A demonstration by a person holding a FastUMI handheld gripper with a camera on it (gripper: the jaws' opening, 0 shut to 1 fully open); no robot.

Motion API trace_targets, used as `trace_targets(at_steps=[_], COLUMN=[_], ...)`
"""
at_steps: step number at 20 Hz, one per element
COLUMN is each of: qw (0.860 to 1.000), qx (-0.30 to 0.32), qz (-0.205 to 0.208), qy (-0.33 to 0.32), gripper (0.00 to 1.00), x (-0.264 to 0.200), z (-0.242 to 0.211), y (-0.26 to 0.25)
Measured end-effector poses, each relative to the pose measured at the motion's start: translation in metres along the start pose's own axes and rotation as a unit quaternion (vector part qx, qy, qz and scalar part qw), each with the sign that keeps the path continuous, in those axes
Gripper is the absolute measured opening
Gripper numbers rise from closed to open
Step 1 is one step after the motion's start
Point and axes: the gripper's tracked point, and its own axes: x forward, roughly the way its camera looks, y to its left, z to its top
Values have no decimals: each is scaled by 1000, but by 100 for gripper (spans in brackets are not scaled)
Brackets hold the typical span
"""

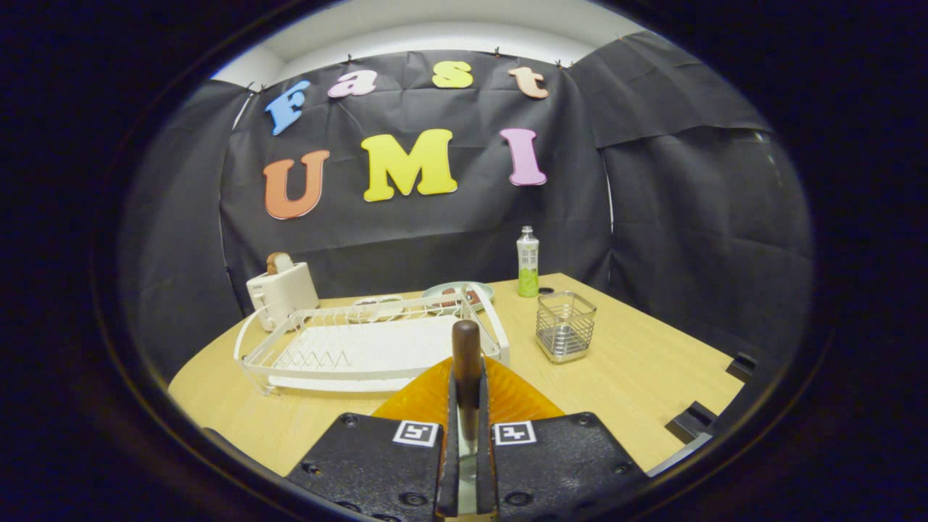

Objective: Take the plate from the dish rack, then take the spoon from the basket and place it into the plate.

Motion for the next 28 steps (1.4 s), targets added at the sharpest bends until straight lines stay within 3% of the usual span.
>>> trace_targets(at_steps=[8, 11, 12, 19, 28], qw=[998, 996, 996, 994, 995], qx=[-10, -48, -52, -68, -74], qz=[-31, -35, -34, 2, 24], qy=[-44, -65, -66, -81, -69], gripper=[23, 62, 71, 98, 100], x=[-17, -27, -28, -55, -88], z=[14, 22, 23, 33, 37], y=[-18, -18, -15, 6, 6])
